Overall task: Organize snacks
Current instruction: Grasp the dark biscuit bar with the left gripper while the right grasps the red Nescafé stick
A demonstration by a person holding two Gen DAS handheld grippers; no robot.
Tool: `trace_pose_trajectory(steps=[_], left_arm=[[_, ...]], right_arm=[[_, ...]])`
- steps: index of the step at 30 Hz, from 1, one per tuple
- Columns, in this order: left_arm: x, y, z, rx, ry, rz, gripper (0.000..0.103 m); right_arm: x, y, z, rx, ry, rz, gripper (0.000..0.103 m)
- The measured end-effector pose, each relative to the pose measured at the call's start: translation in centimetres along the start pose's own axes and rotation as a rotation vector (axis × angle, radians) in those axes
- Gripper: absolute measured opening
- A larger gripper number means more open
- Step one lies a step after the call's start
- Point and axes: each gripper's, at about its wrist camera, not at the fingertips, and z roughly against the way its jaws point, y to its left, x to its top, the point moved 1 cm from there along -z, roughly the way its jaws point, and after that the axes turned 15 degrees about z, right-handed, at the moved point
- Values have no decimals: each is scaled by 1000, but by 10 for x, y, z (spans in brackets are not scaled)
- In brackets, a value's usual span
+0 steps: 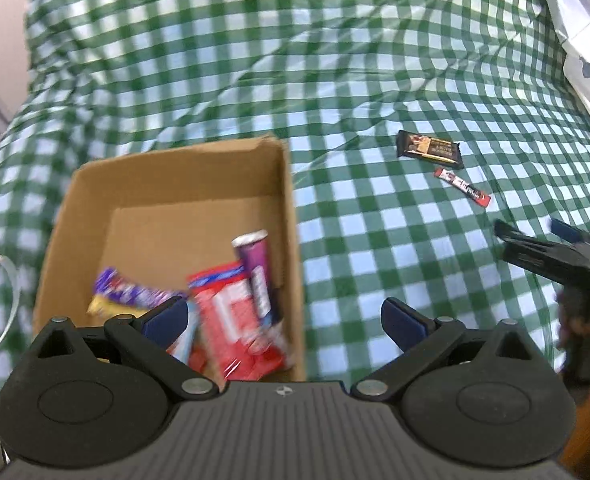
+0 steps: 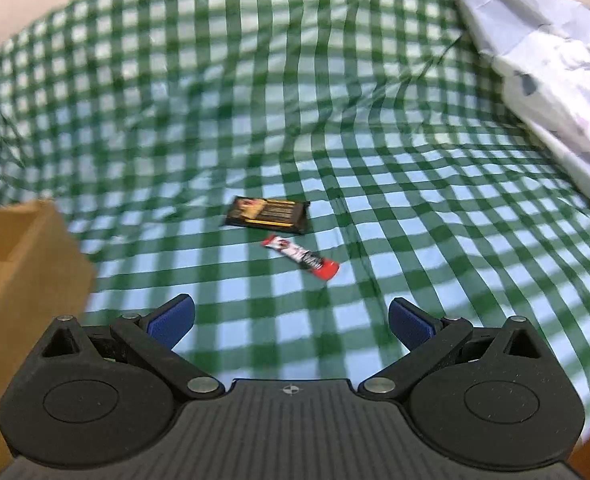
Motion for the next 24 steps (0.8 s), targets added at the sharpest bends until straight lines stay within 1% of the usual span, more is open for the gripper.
trace_pose_trajectory(steps=[3,5,8,9,10,11,12,13,14,15,16,18,19,20,21,22,24], left_arm=[[14,-27,-30,-3,25,-28,103],[21,-43,-49,-4,42,-53,103],[32,-67,-78,7,62,-81,103],[36,-73,-86,5,66,-88,103],[40,-80,-93,4,69,-94,103],[45,-87,-102,0,69,-101,103],[50,-94,-110,-5,65,-113,103],[55,-103,-117,-9,56,-128,103],[60,-111,-123,-14,43,-145,103],[66,-121,-130,-25,22,-170,103],[71,-132,-137,-38,-14,-205,103],[79,-158,-149,-58,-124,-310,103],[81,-173,-157,-78,-174,-383,103],[82,-187,-164,-106,-199,-456,103],[83,-203,-177,-145,-201,-542,103],[85,-216,-190,-172,-188,-603,103],[88,-243,-219,-199,-141,-720,103]], right_arm=[[6,-13,-63,40,20,69,102],[11,-17,-99,69,19,114,100],[18,-19,-143,93,4,165,94],[19,-20,-154,98,1,178,86],[20,-21,-165,101,4,188,71],[19,-22,-174,105,14,192,61],[17,-23,-183,109,31,194,55],[14,-23,-181,105,-10,206,36],[11,-22,-180,113,-22,228,28],[7,-22,-177,119,-34,250,17],[4,-23,-171,111,-29,262,16],[-3,-32,-156,90,-3,234,16],[-10,-39,-147,72,16,200,16],[-17,-47,-139,49,38,162,16],[-26,-56,-130,29,53,115,16],[-33,-63,-121,22,61,69,16],[-46,-74,-109,6,76,-20,16]])
